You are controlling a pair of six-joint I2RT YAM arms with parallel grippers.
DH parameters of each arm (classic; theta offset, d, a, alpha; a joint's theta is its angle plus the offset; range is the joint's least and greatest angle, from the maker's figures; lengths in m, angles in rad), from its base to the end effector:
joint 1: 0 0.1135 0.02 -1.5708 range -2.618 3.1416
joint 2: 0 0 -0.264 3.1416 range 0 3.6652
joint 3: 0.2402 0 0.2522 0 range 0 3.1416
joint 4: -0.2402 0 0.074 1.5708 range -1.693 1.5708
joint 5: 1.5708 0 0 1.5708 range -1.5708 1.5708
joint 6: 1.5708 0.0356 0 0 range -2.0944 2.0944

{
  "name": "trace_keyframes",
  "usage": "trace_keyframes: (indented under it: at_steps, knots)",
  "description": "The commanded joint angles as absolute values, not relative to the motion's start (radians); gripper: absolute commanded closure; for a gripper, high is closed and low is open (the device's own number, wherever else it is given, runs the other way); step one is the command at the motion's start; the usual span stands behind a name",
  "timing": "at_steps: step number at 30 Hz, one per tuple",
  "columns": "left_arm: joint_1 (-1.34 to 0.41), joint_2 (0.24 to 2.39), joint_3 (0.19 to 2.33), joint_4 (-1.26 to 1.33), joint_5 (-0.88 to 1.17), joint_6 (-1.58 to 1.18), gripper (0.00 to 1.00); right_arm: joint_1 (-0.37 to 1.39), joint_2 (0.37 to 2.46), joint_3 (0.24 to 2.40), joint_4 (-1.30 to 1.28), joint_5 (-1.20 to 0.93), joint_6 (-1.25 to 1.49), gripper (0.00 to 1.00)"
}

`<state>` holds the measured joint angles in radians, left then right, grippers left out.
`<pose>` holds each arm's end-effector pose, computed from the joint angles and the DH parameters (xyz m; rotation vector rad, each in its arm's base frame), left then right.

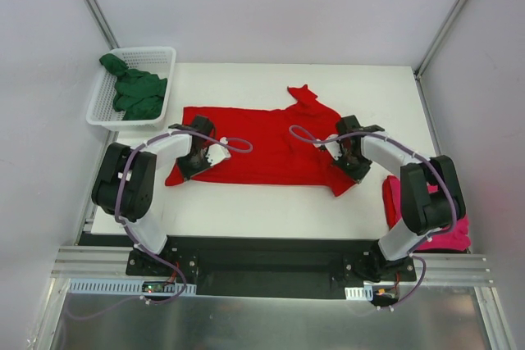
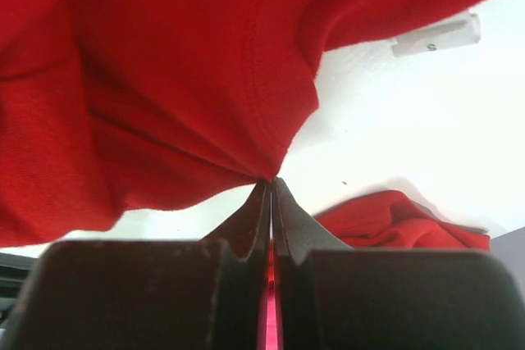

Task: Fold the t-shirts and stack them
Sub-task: Fold the flattened tshirt in 1/3 of the way

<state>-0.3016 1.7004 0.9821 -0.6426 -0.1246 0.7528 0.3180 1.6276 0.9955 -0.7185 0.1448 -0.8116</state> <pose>0.2886 -0.0851 0.1523 1.4698 2.5633 0.2493 0.2789 0.0864 0.1742 -1.5589 2.5045 -0.2871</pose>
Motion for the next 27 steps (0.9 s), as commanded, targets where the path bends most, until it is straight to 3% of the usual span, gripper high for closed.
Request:
trace_keyframes:
  at_steps: [1,11,17,18,21,24,27]
  knots:
    - [-0.287,1.701,0.928,-0.672,-0.137,0.775,1.00,0.242,1.608,1.035,-0.816,0.307,-0.899,0.99]
    - [-0.281,1.686,0.919,-0.672,-0.141,0.798,1.00,0.199,1.632,1.086,-0.831,0.310,-0.936,0.99]
    - [-0.282,1.694,0.922,-0.672,-0.132,0.781,1.00,0.218,1.658,1.195,-0.959,0.146,-0.822,0.98]
    - [-0.282,1.695,0.920,-0.672,-0.132,0.781,1.00,0.224,1.658,1.201,-0.991,0.059,-0.816,0.83]
    - [-0.282,1.698,0.922,-0.672,-0.132,0.776,1.00,0.247,1.675,1.233,-1.018,-0.067,-0.776,0.60]
    - [-0.282,1.698,0.927,-0.673,-0.129,0.773,1.00,0.271,1.701,1.264,-1.031,-0.151,-0.738,0.45]
    - [-0.281,1.701,0.930,-0.673,-0.132,0.775,1.00,0.331,1.695,1.261,-1.010,-0.198,-0.715,0.39]
